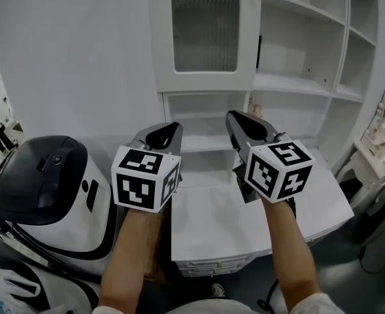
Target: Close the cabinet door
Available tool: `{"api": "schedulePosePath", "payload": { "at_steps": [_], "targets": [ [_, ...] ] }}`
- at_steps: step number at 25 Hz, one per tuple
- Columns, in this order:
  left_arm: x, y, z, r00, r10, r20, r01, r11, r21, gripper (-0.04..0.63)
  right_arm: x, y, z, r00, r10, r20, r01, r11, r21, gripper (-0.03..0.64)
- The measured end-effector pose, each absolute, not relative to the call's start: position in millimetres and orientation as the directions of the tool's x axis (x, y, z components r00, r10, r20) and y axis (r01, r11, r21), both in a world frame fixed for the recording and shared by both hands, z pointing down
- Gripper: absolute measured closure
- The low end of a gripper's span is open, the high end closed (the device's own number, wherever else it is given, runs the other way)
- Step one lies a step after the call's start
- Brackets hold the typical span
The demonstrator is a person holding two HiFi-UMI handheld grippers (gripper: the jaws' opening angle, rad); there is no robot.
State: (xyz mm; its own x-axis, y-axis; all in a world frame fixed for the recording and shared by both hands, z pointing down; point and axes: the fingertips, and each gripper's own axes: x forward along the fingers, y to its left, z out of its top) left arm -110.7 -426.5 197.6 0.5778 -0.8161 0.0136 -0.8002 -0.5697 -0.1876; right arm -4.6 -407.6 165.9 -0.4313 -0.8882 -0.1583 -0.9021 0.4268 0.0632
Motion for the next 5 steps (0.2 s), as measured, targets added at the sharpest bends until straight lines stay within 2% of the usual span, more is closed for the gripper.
{"api": "schedulePosePath", "payload": {
  "at_steps": [5],
  "targets": [
    [-109.3,-423.6,197.1,0.579,-0.815,0.014,-0.799,-0.57,-0.192,0.597,-4.2,-404.2,163.3,-0.432,-0.887,-0.166,-0.902,0.427,0.068,0.614]
  ]
}}
